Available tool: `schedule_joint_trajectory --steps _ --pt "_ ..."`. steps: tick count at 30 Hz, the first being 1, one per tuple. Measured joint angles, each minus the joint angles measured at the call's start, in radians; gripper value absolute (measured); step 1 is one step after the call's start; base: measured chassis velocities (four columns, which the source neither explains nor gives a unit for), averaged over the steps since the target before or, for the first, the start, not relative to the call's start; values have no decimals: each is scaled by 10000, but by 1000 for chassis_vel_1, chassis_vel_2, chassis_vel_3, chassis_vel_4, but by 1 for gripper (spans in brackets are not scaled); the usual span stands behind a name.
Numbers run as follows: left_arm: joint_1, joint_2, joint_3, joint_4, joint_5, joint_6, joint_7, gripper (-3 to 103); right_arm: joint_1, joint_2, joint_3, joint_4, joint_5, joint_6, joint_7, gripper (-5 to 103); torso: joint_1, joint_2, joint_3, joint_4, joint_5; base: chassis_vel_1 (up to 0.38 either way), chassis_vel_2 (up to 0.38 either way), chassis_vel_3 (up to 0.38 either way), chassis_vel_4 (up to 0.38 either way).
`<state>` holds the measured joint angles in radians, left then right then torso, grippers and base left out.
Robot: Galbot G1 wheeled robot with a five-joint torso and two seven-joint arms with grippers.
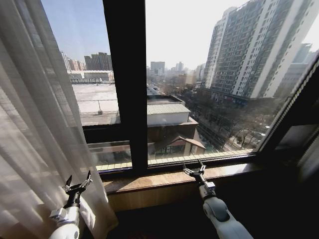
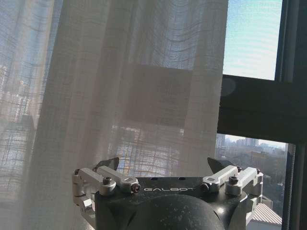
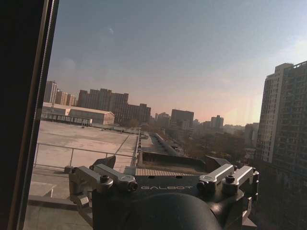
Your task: Open the curtains by pulling them apart, changing their state from closed to fully open.
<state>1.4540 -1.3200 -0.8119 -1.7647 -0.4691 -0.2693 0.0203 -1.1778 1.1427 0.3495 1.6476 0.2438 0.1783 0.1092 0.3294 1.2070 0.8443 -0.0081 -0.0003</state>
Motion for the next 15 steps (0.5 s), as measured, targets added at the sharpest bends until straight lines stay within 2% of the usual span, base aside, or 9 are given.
schedule_joint_trajectory --steps 15 --pt "0 0 0 0 0 0 0 100 0 0 0 0 0 0 0 100 0 0 0 0 0 0 0 0 0"
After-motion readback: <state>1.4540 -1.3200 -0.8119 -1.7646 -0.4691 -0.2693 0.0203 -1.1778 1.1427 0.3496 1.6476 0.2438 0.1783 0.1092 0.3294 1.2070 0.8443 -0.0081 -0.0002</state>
